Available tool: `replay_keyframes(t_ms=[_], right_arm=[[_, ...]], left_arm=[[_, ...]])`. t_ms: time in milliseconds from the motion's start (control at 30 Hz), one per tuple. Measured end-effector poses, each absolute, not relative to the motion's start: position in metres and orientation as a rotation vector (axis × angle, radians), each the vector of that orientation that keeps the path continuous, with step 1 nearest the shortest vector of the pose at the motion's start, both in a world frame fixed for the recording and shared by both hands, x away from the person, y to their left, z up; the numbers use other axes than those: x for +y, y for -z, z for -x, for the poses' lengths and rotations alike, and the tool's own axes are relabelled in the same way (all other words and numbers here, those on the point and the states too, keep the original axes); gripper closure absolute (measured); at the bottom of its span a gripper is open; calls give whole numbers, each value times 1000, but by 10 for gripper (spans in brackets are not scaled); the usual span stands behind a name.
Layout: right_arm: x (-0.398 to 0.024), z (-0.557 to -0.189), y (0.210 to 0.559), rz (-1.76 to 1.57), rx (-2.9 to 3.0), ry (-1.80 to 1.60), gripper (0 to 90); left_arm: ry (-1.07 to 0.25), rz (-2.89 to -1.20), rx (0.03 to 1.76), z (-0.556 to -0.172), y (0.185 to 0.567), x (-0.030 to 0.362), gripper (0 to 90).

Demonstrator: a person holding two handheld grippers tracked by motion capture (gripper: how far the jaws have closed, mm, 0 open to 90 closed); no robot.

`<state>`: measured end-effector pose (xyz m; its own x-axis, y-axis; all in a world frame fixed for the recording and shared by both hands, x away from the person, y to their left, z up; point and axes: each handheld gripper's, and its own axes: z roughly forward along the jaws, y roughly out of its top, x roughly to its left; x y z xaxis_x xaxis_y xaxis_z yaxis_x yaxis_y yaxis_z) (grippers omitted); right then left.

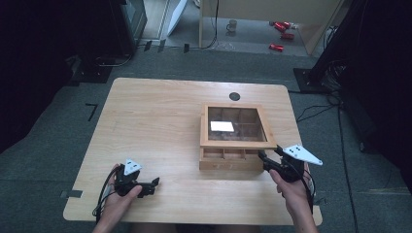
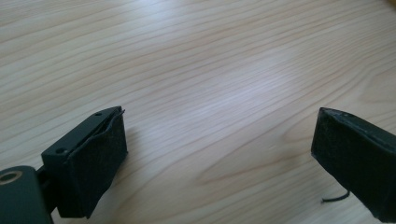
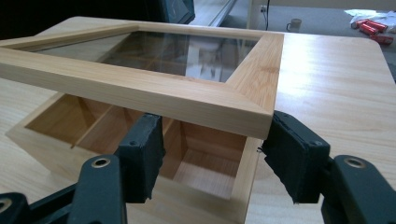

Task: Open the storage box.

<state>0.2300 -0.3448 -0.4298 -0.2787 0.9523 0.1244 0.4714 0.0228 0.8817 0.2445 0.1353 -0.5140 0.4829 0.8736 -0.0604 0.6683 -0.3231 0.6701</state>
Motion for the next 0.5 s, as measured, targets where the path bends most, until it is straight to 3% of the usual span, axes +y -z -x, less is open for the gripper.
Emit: replay_keyframes(t_ms=[267,500], right_arm=[[-344,-240,422,-1439,1773,-1181,382],[-343,-250,414,-1435,1752,-1179,381]], left_arm=[[-476,-2063,1343,-242,514,178,38],[-532,-2047,1351,-241,518,190,38]])
